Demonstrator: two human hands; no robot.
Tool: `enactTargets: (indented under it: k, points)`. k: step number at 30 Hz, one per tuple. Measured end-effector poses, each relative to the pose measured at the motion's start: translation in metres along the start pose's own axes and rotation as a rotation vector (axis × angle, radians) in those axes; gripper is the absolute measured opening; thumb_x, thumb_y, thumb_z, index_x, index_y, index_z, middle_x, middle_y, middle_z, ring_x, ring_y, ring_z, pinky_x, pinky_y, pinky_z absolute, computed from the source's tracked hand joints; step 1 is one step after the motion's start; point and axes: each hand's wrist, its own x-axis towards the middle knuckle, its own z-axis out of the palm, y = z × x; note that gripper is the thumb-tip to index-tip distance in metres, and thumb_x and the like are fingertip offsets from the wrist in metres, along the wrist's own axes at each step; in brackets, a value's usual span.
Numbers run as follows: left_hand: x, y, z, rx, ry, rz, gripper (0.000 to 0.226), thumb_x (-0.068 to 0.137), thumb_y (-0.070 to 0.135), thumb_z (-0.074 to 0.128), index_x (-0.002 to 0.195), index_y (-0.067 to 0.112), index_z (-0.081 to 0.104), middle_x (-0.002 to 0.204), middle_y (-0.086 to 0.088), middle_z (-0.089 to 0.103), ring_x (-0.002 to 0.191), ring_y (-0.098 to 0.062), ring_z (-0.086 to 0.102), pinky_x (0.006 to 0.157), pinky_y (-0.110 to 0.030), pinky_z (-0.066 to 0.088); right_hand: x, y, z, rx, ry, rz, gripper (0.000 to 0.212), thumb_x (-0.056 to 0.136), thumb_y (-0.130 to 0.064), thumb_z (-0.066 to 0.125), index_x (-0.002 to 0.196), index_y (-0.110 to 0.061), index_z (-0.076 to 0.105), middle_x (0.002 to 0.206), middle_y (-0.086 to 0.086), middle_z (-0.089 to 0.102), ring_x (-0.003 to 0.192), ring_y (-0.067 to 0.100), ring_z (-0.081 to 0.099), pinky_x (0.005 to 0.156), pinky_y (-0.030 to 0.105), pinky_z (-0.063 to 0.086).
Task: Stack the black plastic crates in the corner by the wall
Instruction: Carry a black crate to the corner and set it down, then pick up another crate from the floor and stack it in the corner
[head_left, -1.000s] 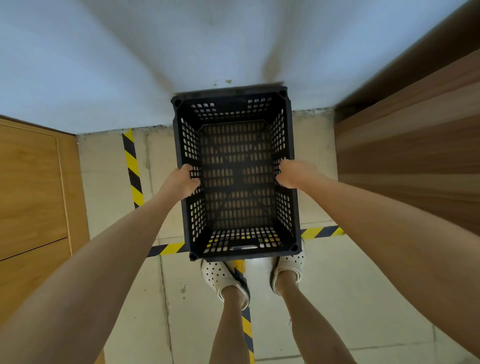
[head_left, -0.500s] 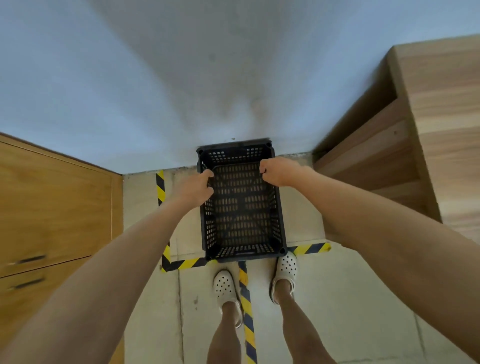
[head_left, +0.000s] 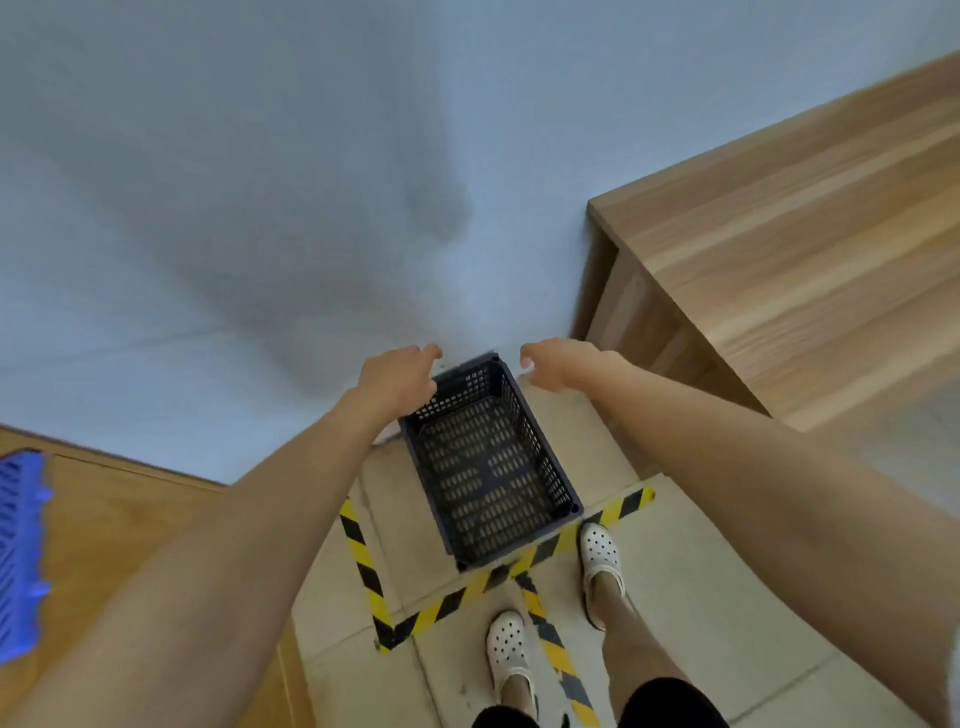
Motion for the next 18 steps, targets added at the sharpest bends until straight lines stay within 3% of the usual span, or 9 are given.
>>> enactTargets:
  k: [4, 8, 12, 18]
  points:
    - [-0.022, 0.026, -0.022, 0.102, 0.025, 0.112, 0.048, 0.098, 0.023, 0.039, 0.146, 0.025, 0.034, 0.139, -0.006, 0.05, 0.117, -0.03, 0.055, 0.08, -0.038, 0.043, -0.059, 0.011, -0.008, 0.054, 0.022, 0.078, 0.038, 0.096, -0.026, 0.042, 0.134, -0.023, 0.045, 0.133, 0.009, 0.052, 0.116, 0.032, 0.053, 0.089, 0.041, 0.047]
    - [-0.03, 0.07, -0.047, 0.183, 0.056, 0.219, 0.047, 0.099, 0.023, 0.039, 0.146, 0.025, 0.034, 0.139, -0.006, 0.049, 0.118, -0.029, 0.054, 0.086, -0.039, 0.044, -0.116, 0.04, -0.017, 0.126, 0.076, 0.163, 0.037, 0.095, -0.023, 0.041, 0.132, -0.023, 0.046, 0.133, 0.008, 0.052, 0.115, 0.03, 0.053, 0.094, 0.044, 0.046]
    - [-0.036, 0.131, -0.066, 0.22, 0.115, 0.341, 0.046, 0.099, 0.021, 0.039, 0.145, 0.024, 0.037, 0.138, -0.006, 0.048, 0.119, -0.029, 0.052, 0.088, -0.039, 0.042, -0.171, 0.08, -0.017, 0.17, 0.142, 0.268, 0.042, 0.096, -0.018, 0.04, 0.137, -0.015, 0.045, 0.138, 0.011, 0.051, 0.122, 0.032, 0.051, 0.101, 0.041, 0.043]
    - [-0.059, 0.243, -0.073, 0.276, 0.171, 0.509, 0.039, 0.096, 0.021, 0.042, 0.134, 0.019, 0.046, 0.125, -0.006, 0.055, 0.112, -0.028, 0.055, 0.081, -0.036, 0.043, -0.265, 0.148, 0.007, 0.262, 0.203, 0.42, 0.037, 0.096, -0.019, 0.043, 0.133, -0.018, 0.048, 0.14, 0.008, 0.049, 0.125, 0.031, 0.049, 0.103, 0.043, 0.041]
